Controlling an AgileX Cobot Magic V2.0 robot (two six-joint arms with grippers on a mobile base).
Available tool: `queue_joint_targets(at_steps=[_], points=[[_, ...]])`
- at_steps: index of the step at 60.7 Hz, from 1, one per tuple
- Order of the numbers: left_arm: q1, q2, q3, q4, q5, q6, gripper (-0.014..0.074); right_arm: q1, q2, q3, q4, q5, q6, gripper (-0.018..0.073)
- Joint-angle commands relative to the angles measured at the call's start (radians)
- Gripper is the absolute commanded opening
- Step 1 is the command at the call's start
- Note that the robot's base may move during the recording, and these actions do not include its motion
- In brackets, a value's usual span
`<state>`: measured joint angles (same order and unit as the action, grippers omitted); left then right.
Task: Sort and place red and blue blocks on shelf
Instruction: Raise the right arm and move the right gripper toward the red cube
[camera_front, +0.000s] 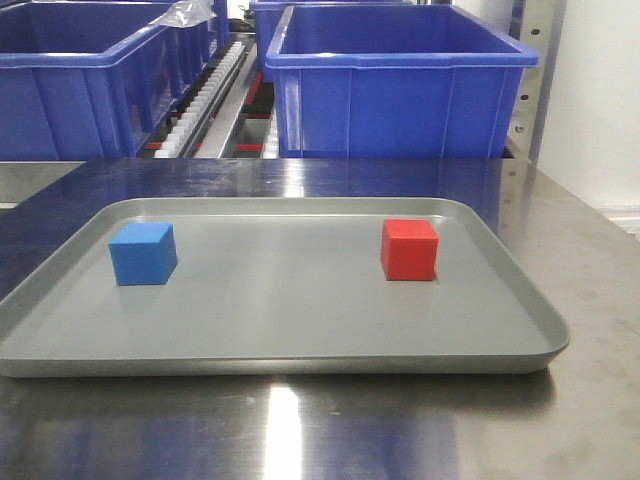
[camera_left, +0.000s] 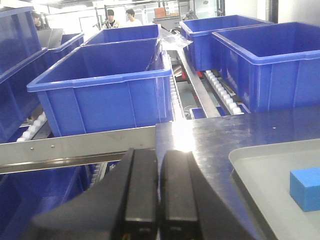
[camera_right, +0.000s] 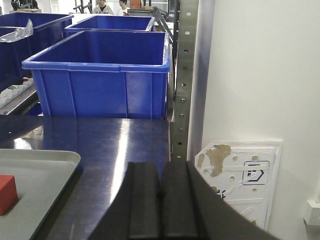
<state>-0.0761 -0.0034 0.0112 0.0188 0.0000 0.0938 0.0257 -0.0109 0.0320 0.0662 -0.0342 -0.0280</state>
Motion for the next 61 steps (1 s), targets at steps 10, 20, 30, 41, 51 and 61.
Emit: queue_joint_targets(at_steps=[10, 20, 30, 41, 51, 61], points=[[-0.002, -0.016, 0.022, -0.001, -0.090, -0.004, 0.0124, -0.004, -0.020, -0.024, 0.004, -0.095, -0.007, 0.0053], [-0.002, -0.016, 0.022, -0.001, -0.090, -0.004, 0.0124, -0.004, -0.020, -0.024, 0.004, -0.095, -0.007, 0.0053], [-0.002, -0.016, 0.022, -0.001, -0.090, -0.004, 0.0124, -0.004, -0.020, -0.024, 0.004, -0.104, -0.007, 0.0053], [-0.002, -0.016, 0.022, -0.001, -0.090, -0.004, 0.0124, -0.004, -0.020, -0.024, 0.004, -0.105, -0.007, 0.0053], [-0.002, -0.016, 0.022, -0.001, -0.090, -0.004, 0.0124, -0.004, -0.020, -0.024, 0.004, -0.085, -0.007, 0.0053], [-0.002, -0.016, 0.022, -0.001, -0.090, -0.004, 0.0124, -0.004, -0.020, -0.036, 0.004, -0.073, -0.007, 0.0053]])
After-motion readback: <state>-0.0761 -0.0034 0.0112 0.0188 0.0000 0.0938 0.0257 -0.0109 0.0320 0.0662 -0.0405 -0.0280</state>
